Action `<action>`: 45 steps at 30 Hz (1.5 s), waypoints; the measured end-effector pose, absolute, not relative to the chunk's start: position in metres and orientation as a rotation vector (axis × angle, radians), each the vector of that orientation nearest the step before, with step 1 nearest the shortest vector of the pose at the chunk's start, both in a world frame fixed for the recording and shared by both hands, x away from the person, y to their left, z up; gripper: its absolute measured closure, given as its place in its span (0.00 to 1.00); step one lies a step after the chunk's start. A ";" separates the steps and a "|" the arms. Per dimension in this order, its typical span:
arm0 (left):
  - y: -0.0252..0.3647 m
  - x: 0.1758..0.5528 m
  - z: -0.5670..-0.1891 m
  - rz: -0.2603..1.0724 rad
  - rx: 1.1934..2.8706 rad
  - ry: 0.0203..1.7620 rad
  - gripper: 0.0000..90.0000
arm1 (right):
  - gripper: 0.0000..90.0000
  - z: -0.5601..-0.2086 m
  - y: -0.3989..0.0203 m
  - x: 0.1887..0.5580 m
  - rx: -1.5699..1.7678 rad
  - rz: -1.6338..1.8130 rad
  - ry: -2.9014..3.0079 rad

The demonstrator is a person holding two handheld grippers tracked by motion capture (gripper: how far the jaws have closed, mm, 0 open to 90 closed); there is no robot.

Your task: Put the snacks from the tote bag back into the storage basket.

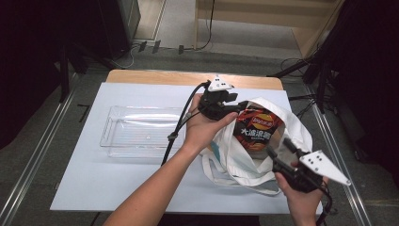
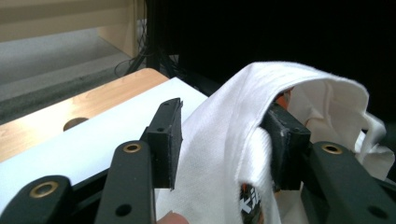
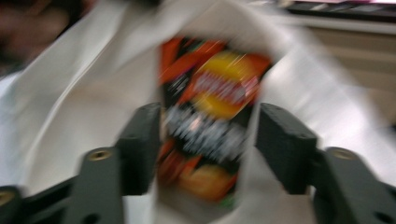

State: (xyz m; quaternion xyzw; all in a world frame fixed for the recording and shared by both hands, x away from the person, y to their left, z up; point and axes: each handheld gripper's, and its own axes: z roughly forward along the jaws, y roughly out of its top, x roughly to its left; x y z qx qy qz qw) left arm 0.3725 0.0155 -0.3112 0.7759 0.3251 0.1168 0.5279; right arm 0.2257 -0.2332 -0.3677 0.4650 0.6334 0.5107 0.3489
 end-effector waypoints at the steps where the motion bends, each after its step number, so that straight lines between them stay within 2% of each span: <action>1: 0.016 0.372 -0.312 0.278 1.862 0.775 0.57 | 0.34 -0.362 -0.234 0.231 1.231 1.301 1.602; 4: 0.016 0.370 -0.314 0.264 1.870 0.781 0.57 | 0.23 -0.353 -0.230 0.248 1.309 1.212 1.511; 6: 0.016 0.369 -0.316 0.231 1.889 0.774 0.63 | 0.25 -0.355 -0.225 0.258 1.335 1.146 1.482; 10: 0.017 0.365 -0.320 0.224 1.918 0.755 0.61 | 0.31 -0.369 -0.221 0.278 1.420 0.971 1.439; 11: 0.018 0.364 -0.321 0.238 1.929 0.755 0.60 | 0.40 -0.372 -0.224 0.280 1.446 0.967 1.418; 12: 0.019 0.363 -0.322 0.241 1.940 0.752 0.59 | 0.58 -0.374 -0.228 0.280 1.452 0.979 1.408; 15: 0.022 0.360 -0.326 0.236 1.968 0.742 0.58 | 0.80 -0.376 -0.239 0.275 1.430 1.079 1.420; 17: 0.022 0.357 -0.329 0.269 2.011 0.716 0.63 | 0.87 -0.372 -0.245 0.272 1.409 1.128 1.432; 18: 0.023 0.355 -0.328 0.279 2.018 0.698 0.71 | 0.88 -0.370 -0.248 0.271 1.404 1.135 1.436; 19: 0.023 0.354 -0.327 0.290 2.022 0.689 0.86 | 0.89 -0.367 -0.250 0.271 1.398 1.143 1.443; 21: 0.023 0.351 -0.321 0.322 2.010 0.678 0.92 | 0.90 -0.363 -0.250 0.271 1.378 1.141 1.463; 26: 0.020 0.347 -0.302 0.503 1.942 0.663 0.94 | 0.91 -0.356 -0.252 0.265 1.343 1.175 1.477; 30: 0.011 0.358 -0.308 0.674 1.917 0.699 0.91 | 0.91 -0.353 -0.250 0.265 1.316 1.174 1.517; 31: 0.010 0.364 -0.312 0.664 1.929 0.716 0.89 | 0.91 -0.353 -0.250 0.266 1.325 1.174 1.529; 33: 0.009 0.382 -0.329 0.502 1.951 0.801 0.87 | 0.90 -0.355 -0.252 0.270 1.347 1.179 1.541; 36: 0.011 0.399 -0.350 0.330 1.979 0.877 0.85 | 0.87 -0.356 -0.257 0.274 1.361 1.190 1.548; 40: 0.017 0.409 -0.368 0.229 1.968 0.963 0.83 | 0.64 -0.356 -0.268 0.280 1.408 1.165 1.487; 41: 0.018 0.410 -0.371 0.206 1.985 0.968 0.81 | 0.68 -0.356 -0.273 0.281 1.425 1.162 1.468; 43: 0.018 0.410 -0.376 0.198 1.994 0.970 0.76 | 0.84 -0.358 -0.283 0.288 1.449 1.182 1.472; 45: 0.018 0.409 -0.380 0.198 1.998 0.974 0.75 | 0.94 -0.363 -0.288 0.296 1.462 1.180 1.504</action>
